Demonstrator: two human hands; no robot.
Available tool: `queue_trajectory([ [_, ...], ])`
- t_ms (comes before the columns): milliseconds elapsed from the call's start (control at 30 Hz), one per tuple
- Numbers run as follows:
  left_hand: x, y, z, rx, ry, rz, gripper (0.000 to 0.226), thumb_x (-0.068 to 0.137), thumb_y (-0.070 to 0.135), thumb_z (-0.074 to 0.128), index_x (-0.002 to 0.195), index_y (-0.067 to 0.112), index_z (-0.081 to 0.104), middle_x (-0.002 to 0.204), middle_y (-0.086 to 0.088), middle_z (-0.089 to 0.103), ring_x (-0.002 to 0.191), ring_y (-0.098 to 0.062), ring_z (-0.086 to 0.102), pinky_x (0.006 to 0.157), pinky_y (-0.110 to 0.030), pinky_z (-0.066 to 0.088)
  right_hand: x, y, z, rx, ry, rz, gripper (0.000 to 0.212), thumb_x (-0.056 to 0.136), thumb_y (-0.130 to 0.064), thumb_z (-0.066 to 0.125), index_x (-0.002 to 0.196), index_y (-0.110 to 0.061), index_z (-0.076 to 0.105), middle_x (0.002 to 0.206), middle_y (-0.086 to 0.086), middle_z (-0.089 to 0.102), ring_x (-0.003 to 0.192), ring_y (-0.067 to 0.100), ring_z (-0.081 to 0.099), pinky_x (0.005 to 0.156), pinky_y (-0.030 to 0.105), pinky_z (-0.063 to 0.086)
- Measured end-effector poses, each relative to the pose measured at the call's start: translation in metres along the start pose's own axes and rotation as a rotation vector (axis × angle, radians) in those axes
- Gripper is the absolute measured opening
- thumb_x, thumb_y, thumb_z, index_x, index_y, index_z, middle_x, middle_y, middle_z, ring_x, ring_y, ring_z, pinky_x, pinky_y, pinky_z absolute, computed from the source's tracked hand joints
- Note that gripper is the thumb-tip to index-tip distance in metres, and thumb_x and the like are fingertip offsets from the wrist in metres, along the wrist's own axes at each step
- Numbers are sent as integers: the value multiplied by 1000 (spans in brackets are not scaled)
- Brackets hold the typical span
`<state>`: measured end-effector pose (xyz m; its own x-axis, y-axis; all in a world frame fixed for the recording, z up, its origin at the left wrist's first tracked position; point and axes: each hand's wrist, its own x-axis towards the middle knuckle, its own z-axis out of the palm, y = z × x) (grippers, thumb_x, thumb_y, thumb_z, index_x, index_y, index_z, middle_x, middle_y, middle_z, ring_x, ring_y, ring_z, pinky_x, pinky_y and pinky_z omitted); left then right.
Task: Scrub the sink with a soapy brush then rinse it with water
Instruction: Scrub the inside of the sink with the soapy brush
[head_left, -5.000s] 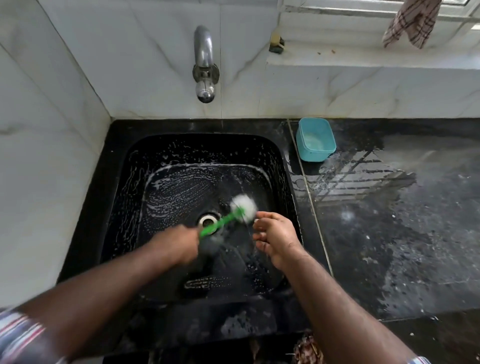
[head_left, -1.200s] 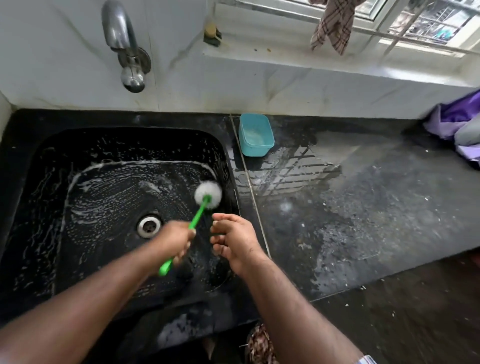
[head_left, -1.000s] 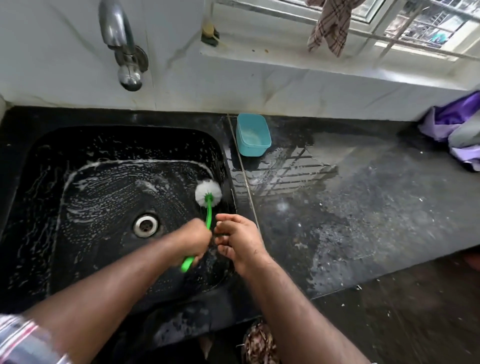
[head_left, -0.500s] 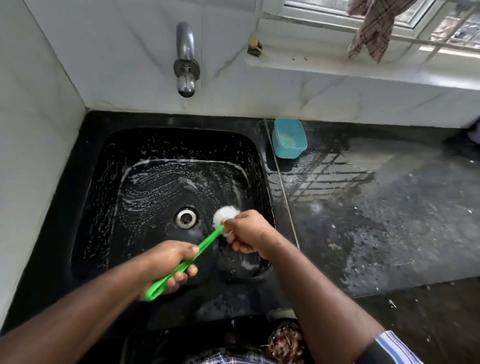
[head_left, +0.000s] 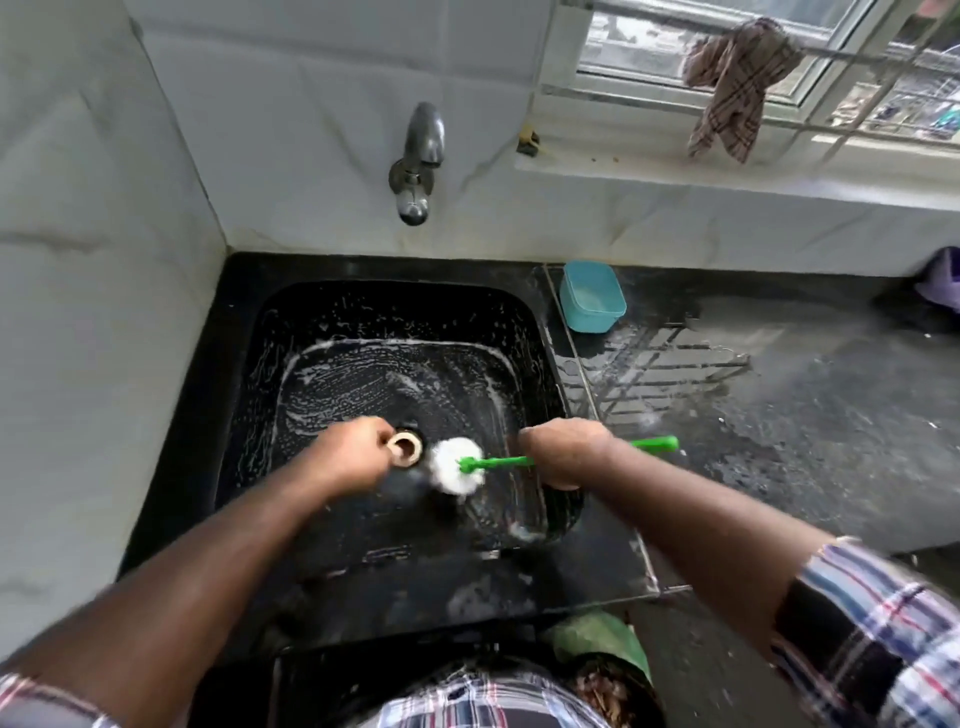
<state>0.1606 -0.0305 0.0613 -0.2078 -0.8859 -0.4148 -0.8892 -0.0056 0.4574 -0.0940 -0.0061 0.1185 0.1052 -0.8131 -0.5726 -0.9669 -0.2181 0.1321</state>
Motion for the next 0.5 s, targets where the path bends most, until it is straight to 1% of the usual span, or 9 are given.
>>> queue_trajectory([
  [67,10,-45,-21,101,101,-98,46,87,34,64,131,22,60,129,-7,63,116,-26,60,97,-36,50,-3,6,-6,-198,25,-21,28,92,-20,54,117,-20,66,118,2,68,109,25,66,81,35,52],
  [167,13,-105,-37,263,190,-181,50,80,32,56,128,20,58,131,-10,56,120,-31,54,100,-44,49,-6,-9,-7,-370,-53,-39,30,94,-21,54,121,-18,67,125,1,66,115,24,64,85,35,51],
  [200,10,-117,-38,284,202,-205,51,81,29,55,131,19,55,137,-12,51,126,-33,48,104,-46,45,-7,-19,-2,-412,-89,-73,30,95,-22,54,122,-18,66,126,1,66,116,25,63,87,38,52],
  [267,1,-129,-42,311,184,-260,60,87,25,55,144,18,41,156,-15,30,141,-36,31,113,-48,35,-10,-43,6,-480,-164,-143,30,95,-22,56,123,-16,66,127,2,65,117,26,62,89,42,53],
  [300,-1,-133,-43,321,166,-276,65,88,23,55,149,18,34,160,-16,21,144,-37,26,115,-48,32,-12,-55,9,-486,-184,-171,30,95,-21,57,123,-15,65,127,2,65,117,26,62,88,41,53],
  [333,-3,-136,-43,324,152,-281,69,88,23,55,151,18,29,161,-19,17,144,-39,26,116,-47,31,-14,-65,11,-469,-184,-207,29,95,-20,57,122,-15,65,127,3,65,116,27,63,84,40,52],
  [400,0,-147,-42,338,141,-277,74,88,21,56,154,12,25,159,-25,20,141,-42,31,116,-44,30,-19,-85,9,-398,-129,-280,27,95,-16,56,120,-12,65,124,5,66,112,28,65,75,37,50],
  [433,2,-151,-42,342,144,-281,75,88,20,56,154,9,23,158,-26,20,140,-43,32,116,-42,29,-20,-96,6,-352,-82,-313,28,94,-14,55,120,-10,64,123,6,66,111,29,65,73,38,50],
  [500,7,-155,-44,323,143,-319,78,88,16,57,155,7,18,159,-25,17,142,-41,30,118,-41,27,-18,-117,-1,-265,-24,-361,27,94,-13,54,119,-8,63,121,8,66,109,30,66,76,41,52],
])
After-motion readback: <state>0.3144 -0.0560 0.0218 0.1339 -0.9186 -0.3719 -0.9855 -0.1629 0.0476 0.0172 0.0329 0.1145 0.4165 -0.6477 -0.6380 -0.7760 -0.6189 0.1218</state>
